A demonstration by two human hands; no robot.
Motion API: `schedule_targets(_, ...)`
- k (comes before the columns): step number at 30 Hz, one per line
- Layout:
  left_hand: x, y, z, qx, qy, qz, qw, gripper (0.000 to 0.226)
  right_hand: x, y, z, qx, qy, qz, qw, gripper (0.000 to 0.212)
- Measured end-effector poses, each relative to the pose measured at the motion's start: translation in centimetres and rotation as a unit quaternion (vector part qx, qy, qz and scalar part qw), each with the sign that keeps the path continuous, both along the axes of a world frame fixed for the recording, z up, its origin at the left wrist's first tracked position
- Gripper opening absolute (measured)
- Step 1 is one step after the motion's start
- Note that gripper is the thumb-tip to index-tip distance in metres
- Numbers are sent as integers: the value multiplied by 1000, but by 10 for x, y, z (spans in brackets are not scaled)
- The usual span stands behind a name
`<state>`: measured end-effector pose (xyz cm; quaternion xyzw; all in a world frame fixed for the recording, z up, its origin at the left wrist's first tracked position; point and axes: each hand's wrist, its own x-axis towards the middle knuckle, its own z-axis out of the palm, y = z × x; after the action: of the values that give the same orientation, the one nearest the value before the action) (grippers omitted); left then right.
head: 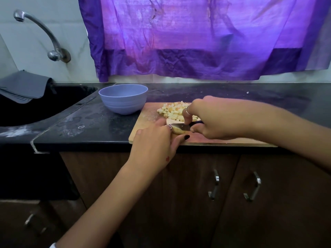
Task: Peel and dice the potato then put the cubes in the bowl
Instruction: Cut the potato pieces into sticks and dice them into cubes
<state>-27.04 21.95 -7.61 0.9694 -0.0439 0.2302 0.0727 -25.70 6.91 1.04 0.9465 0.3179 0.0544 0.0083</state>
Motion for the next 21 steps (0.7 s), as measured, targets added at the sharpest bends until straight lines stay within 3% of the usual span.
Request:
schedule_targets(5,11,7,-5,-66,-29,-54,996,41,-11,-10,-35,40,-26,-21,999,16)
schedule_targets(10,13,9,-15,-92,-37,-72,992,49,-7,-16,-44,62,-52,-4,997,19)
schedule_targets(17,9,11,-24,-130,-57,-81,986,50,-12,-19,-55,9,-99,17,995,35)
schedule_targets(21,6,10,-28,-130,-74,-82,985,62,-11,-22,-53,21,-114,17,993,29)
